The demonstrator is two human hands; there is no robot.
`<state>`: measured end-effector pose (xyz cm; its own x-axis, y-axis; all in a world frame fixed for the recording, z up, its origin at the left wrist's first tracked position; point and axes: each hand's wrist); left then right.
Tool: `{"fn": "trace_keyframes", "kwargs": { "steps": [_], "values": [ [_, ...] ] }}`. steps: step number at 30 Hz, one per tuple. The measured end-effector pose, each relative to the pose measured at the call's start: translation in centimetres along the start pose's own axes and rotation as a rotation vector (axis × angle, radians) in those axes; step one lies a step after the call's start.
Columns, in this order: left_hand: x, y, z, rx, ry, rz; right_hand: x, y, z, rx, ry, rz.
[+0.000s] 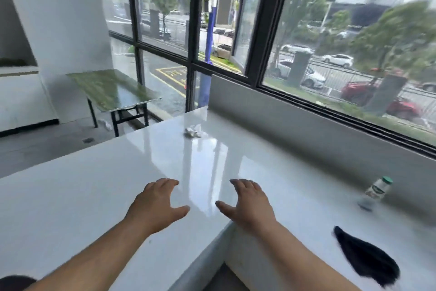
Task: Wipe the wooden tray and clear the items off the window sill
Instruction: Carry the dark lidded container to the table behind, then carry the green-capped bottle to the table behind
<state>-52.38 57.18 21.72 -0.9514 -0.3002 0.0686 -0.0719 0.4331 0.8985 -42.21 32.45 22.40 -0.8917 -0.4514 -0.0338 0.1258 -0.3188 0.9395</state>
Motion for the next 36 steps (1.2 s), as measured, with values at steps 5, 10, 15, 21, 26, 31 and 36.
{"fn": "trace_keyframes", "kwargs": {
  "steps": [5, 10, 15, 21, 26, 31, 36],
  "values": [
    [-2.1, -4.3, -13.0, -0.045, -0.203, 0.087, 6.2, 4.8, -12.2, -0.039, -0.203, -0.062],
    [-3.2, -10.4, -26.1, -0.086, -0.323, 0.166, 11.7, 7.9, -25.1, -0.078, -0.380, -0.118],
    [-3.7, -17.7, -37.9, -0.126, -0.352, 0.244, 15.9, 10.6, -38.0, -0.159, -0.520, -0.128],
    [-4.9, -23.7, -49.5, -0.199, -0.414, 0.304, 19.2, 13.1, -49.9, -0.184, -0.676, -0.131],
    [-6.9, -26.3, -55.8, -0.255, -0.458, 0.336, 19.6, 14.2, -55.3, -0.212, -0.736, -0.150],
    [-9.9, -29.6, -58.5, -0.284, -0.495, 0.400, 18.5, 13.4, -57.6, -0.240, -0.790, -0.138],
    [-15.1, -31.6, -60.1, -0.259, -0.539, 0.431, 15.6, 14.0, -59.3, -0.203, -0.871, -0.111]
  ]
}}
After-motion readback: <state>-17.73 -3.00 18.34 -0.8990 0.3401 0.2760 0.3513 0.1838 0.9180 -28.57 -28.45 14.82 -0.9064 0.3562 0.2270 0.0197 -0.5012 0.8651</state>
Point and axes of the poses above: each hand's wrist, its own x-axis away from the middle knuckle, its own y-axis out of the back of the hand, z = x × y, and after that the axes turned 2 degrees about z, right-handed
